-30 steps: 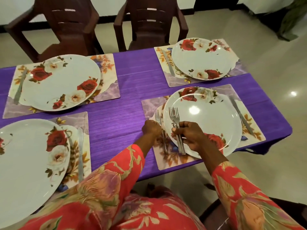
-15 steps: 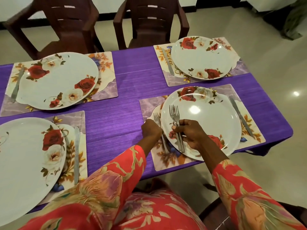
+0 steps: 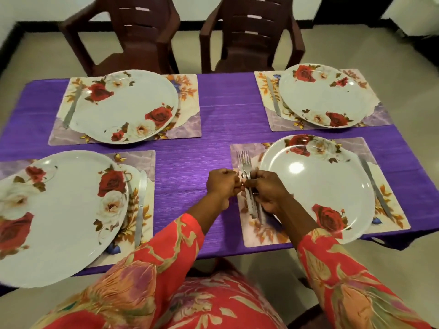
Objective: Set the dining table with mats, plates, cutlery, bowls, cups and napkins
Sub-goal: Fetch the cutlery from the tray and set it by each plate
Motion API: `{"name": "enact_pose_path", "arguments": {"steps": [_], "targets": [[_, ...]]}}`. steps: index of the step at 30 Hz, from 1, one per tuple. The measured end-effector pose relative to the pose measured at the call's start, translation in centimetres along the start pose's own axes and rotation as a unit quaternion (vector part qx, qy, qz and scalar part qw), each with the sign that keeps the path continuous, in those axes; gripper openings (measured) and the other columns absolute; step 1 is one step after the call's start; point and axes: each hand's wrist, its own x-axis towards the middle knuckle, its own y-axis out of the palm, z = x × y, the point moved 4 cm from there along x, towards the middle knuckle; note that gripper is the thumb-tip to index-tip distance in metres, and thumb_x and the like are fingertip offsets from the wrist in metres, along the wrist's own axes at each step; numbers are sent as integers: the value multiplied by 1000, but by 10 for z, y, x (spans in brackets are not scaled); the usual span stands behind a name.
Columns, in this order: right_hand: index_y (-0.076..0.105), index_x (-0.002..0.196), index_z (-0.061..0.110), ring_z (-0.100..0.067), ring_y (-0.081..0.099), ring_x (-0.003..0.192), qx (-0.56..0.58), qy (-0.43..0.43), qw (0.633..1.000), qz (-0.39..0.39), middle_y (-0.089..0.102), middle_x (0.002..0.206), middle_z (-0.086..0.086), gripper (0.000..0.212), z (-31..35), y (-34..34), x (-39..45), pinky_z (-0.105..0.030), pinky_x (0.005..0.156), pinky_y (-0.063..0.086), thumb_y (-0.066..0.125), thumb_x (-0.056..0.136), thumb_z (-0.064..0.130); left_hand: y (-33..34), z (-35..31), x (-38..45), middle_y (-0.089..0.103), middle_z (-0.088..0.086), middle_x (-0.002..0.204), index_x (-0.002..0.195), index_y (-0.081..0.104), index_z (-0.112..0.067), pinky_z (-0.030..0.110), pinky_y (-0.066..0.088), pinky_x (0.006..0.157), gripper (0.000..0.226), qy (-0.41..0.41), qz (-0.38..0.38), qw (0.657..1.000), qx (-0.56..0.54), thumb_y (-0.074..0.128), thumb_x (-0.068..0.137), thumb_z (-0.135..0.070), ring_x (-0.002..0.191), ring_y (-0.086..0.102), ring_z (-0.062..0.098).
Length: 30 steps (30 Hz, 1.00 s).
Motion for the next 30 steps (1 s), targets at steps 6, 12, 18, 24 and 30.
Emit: {"name": "enact_pose_path", "arguments": {"steps": [6, 12, 18, 24, 30], "targets": [[56, 72, 8, -11, 59, 46, -54, -8, 998, 42, 61, 50, -1, 20, 5, 84, 6, -21, 48, 50, 58, 86, -7, -77, -26, -5, 58, 6, 61, 66, 57, -10, 25, 47, 53, 24, 2, -41, 999, -28, 54, 85, 4, 56, 54, 17], [57, 73, 10, -12, 58, 51, -75, -17, 996, 51, 60, 56, -2, 19, 7, 174, -3, -21, 48, 48, 59, 86, -3, -163, -50, -11, 57, 0, 47, 66, 58, -10, 21, 44, 50, 24, -29, -16, 998, -56, 54, 83, 7, 51, 54, 15], [54, 80, 12, -9, 57, 52, -62, -23, 997, 42, 57, 68, -5, 18, 6, 280, -21, -19, 45, 49, 60, 86, -3, -271, -76, -16, 63, 7, 67, 73, 58, -11, 25, 48, 55, 21, -40, -2, 996, -80, 55, 84, 7, 56, 58, 17], [58, 92, 3, -12, 63, 56, -62, -23, 997, 44, 60, 75, -12, 11, -4, 377, -42, -21, 48, 53, 60, 84, -6, -368, -90, -27, 61, 6, 71, 75, 57, -12, 25, 47, 58, 20, -51, -19, 996, -76, 55, 86, 4, 61, 59, 17], [59, 107, -3, -17, 67, 68, -84, -8, 995, 45, 67, 86, -14, 24, -12, 433, -52, -25, 56, 57, 65, 83, -1, -428, -91, -34, 63, 3, 73, 79, 62, -11, 24, 45, 57, 18, -65, -43, 993, -91, 52, 88, 1, 64, 59, 15]]}}
